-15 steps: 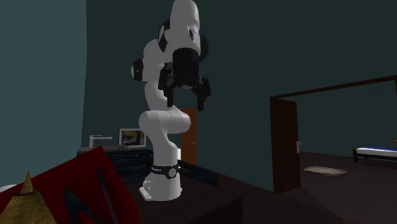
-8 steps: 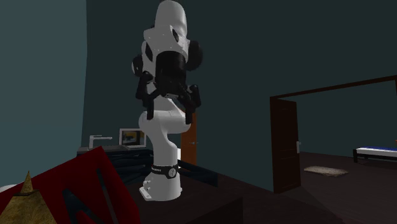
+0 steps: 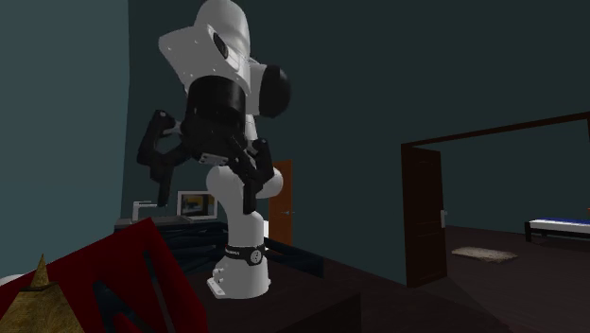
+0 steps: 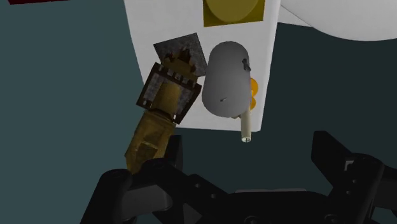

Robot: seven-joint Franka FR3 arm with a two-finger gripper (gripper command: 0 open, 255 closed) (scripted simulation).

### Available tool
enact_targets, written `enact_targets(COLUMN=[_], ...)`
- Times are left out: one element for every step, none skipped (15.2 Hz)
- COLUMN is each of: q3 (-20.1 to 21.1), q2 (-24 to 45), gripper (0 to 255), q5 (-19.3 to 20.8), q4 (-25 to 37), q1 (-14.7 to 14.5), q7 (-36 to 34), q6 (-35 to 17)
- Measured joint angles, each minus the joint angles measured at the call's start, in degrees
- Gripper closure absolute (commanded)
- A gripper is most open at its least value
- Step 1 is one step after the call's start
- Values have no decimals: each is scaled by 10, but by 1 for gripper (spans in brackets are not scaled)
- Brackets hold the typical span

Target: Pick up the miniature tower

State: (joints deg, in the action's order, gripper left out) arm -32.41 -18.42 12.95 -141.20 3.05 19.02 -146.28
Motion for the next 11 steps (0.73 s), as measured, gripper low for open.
enact_targets(q3=[-15, -31, -49, -68, -85, -100, -112, -119, -120, -111, -102], q2=[23, 42, 64, 85, 111, 136, 156, 186, 214, 249, 263], gripper=[0, 0, 0, 0, 0, 0, 0, 0, 0, 0, 0], q5=[-16, -33, -57, -86, -123, -167, -212, -267, -330, -396, -430], q4=[8, 17, 27, 37, 53, 69, 79, 100, 117, 143, 154], q1=[-9, -18, -30, -42, -57, -69, -76, -82, -80, -68, -58], q7=[18, 39, 64, 94, 127, 166, 207, 254, 306, 360, 386], q6=[-23, -43, -63, -80, -94, -106, -117, -123, -130, -131, -133])
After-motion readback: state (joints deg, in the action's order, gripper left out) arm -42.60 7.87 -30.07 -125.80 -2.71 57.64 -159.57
